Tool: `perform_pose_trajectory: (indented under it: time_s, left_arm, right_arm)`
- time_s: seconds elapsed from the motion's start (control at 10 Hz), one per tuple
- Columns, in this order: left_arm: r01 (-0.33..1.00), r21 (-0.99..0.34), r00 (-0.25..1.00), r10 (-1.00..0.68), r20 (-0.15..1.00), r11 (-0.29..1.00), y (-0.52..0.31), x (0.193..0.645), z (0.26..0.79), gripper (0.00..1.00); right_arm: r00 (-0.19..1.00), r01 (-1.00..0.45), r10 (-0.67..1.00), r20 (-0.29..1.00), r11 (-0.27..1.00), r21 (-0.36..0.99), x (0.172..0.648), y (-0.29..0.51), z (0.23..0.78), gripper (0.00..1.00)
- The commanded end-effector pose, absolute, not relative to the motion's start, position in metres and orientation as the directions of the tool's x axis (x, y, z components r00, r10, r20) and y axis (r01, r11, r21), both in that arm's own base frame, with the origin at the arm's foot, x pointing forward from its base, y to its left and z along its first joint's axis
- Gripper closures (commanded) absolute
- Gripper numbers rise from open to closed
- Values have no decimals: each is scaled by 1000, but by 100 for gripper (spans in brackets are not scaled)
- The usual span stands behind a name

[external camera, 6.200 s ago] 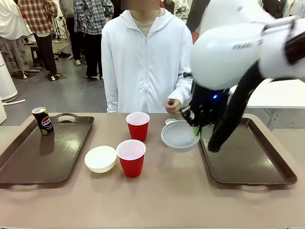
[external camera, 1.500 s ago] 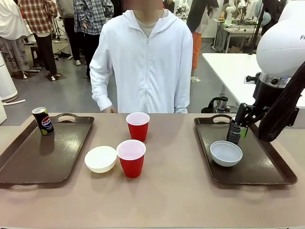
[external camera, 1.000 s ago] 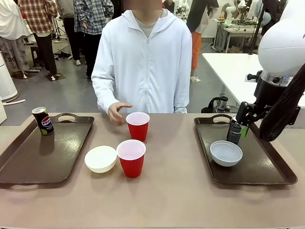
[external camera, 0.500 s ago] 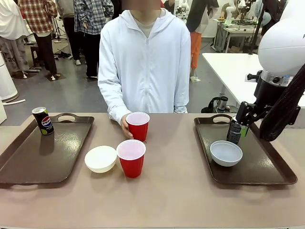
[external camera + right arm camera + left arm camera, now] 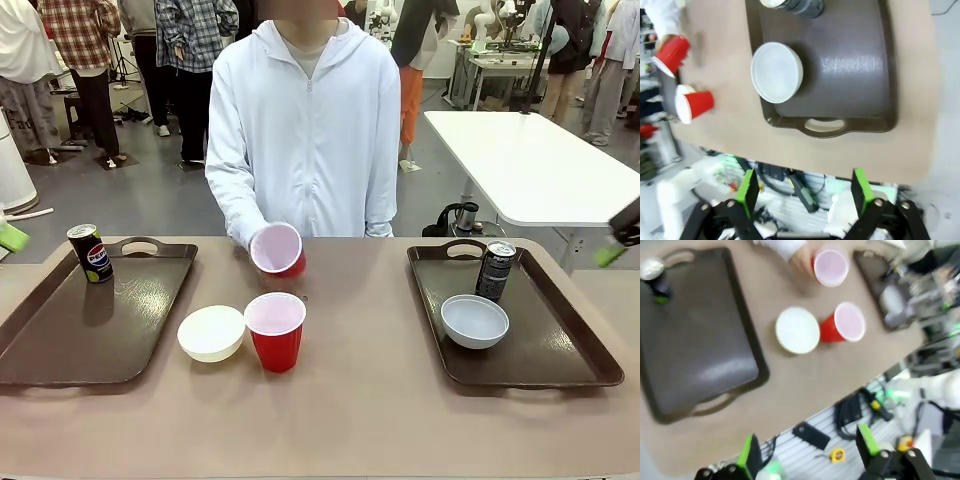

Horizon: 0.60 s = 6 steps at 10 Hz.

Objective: Prepare tableware on both trays.
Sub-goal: Pick up a Picnic Bowl from the table and place it on a Handle tray.

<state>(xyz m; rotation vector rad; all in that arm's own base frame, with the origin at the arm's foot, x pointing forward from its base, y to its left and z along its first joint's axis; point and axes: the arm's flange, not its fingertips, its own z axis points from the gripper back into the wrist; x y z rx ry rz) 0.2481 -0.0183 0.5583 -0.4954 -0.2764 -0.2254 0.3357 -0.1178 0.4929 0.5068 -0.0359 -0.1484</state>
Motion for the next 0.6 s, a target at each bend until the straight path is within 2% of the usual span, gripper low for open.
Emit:
perform_pose_trajectory:
  time_s: [0.0,0.2,0.3,0.4,0.5]
  left_arm:
    - [262,-332,955,-194,226,906,-52,275,552,0]
    - [235,-184,966,-209,153,954,-87,299,553,0]
    - [210,-151,974,-194,117,966,-97,311,550,0]
    - [191,-134,978,-178,106,972,-102,319,551,0]
    - [253,-198,960,-222,169,947,-95,291,543,0]
  right_arm:
    - [990,112,-142,6,807,580,338,-139,492,5]
    - [991,102,-134,4,773,626,330,-152,473,5]
    - [993,96,-116,-8,775,625,328,-153,464,5]
    - [994,93,-113,-8,771,631,326,-152,458,5]
    - [988,122,-152,-1,787,605,326,-155,473,5]
